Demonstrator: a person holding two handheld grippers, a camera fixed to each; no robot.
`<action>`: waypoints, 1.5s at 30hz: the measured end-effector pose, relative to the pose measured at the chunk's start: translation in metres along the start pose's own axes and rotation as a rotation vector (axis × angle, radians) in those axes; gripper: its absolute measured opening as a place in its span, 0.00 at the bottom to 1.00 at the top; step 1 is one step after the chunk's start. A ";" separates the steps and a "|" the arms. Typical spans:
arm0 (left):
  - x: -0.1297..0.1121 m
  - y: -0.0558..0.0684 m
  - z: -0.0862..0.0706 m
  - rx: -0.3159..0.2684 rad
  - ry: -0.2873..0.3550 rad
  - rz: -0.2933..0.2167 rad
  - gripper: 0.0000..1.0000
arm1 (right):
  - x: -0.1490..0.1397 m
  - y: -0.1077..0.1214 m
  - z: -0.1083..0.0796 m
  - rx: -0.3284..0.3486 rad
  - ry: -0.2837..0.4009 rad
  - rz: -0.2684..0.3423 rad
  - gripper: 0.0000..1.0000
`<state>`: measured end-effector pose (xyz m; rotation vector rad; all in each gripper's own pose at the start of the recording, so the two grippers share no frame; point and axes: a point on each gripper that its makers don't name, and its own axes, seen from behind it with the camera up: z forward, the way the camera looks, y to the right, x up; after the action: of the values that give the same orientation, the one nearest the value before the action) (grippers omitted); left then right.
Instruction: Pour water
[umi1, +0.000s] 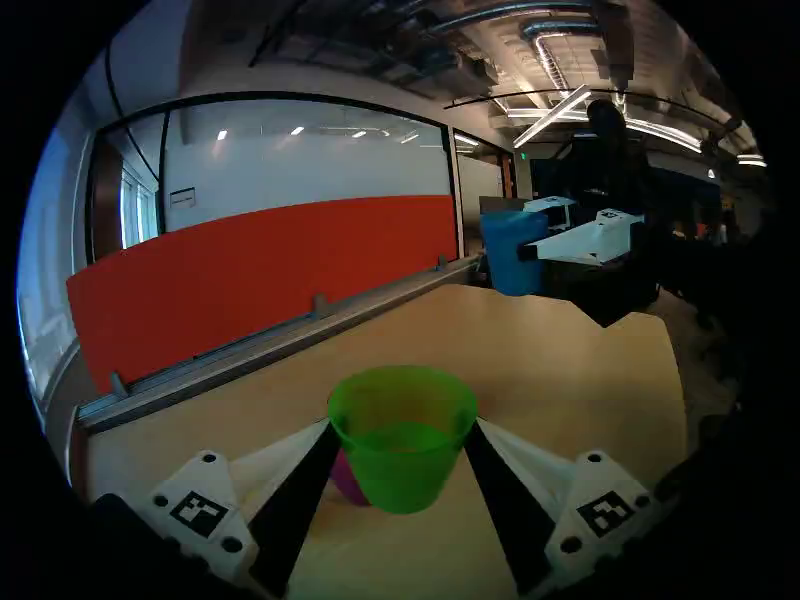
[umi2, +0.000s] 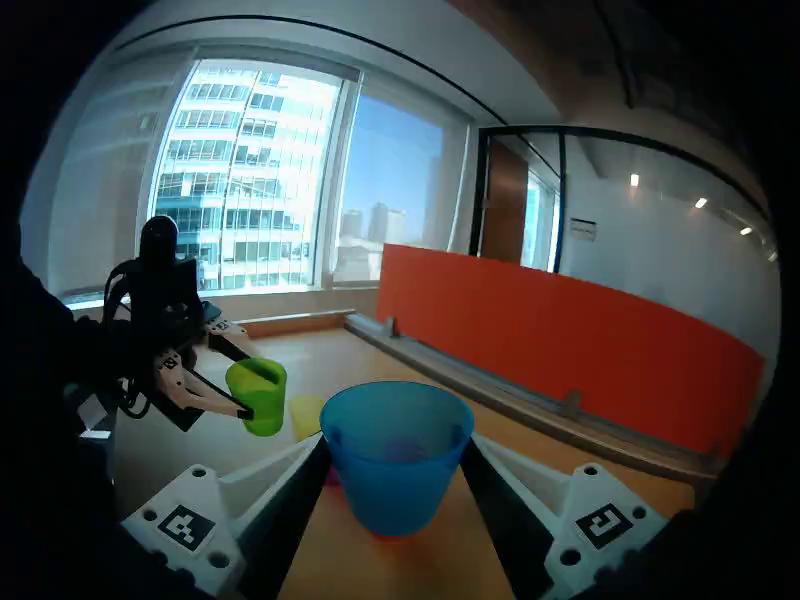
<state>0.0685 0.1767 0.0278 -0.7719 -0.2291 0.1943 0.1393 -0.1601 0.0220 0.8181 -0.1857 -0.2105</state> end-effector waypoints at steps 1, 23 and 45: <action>-0.002 0.000 0.001 -0.003 -0.006 0.000 0.85 | -0.003 0.000 0.001 0.001 -0.007 0.002 0.89; -0.048 -0.002 0.011 -0.032 -0.141 -0.006 0.85 | -0.070 -0.004 0.014 0.043 -0.176 0.018 0.89; -0.096 0.005 0.021 -0.061 -0.264 0.003 0.85 | -0.136 -0.012 0.030 0.074 -0.317 0.016 0.89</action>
<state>-0.0297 0.1699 0.0260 -0.8066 -0.4855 0.2935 0.0000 -0.1548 0.0217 0.8539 -0.4999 -0.3196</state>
